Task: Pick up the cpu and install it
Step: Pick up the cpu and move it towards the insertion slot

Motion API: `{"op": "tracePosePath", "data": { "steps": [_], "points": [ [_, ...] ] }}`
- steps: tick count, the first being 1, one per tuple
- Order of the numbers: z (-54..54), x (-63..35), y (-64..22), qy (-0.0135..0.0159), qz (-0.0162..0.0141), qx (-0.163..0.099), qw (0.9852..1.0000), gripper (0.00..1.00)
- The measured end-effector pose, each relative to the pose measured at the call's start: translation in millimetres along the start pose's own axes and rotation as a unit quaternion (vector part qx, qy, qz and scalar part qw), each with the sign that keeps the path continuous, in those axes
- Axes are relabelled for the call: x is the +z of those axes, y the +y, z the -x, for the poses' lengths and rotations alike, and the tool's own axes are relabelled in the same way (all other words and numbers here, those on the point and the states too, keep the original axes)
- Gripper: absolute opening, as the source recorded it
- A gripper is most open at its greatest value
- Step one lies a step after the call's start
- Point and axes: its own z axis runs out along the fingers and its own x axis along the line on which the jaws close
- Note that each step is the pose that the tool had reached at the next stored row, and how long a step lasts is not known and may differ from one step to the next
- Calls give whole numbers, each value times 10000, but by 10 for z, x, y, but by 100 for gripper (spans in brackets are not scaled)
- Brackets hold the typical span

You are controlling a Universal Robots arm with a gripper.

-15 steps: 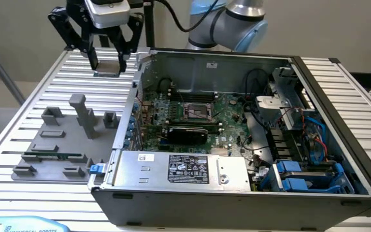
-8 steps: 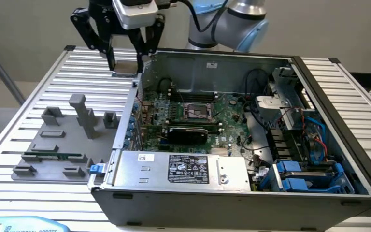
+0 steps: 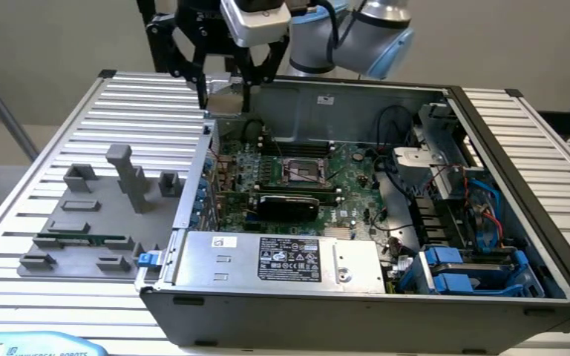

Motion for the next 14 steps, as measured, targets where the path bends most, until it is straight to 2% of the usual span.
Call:
{"op": "tracePosePath", "data": {
  "steps": [10,14],
  "points": [
    [453,48,33,6,15,0,10000,55],
    [625,90,70,7,20,0,10000,55]
  ]
}}
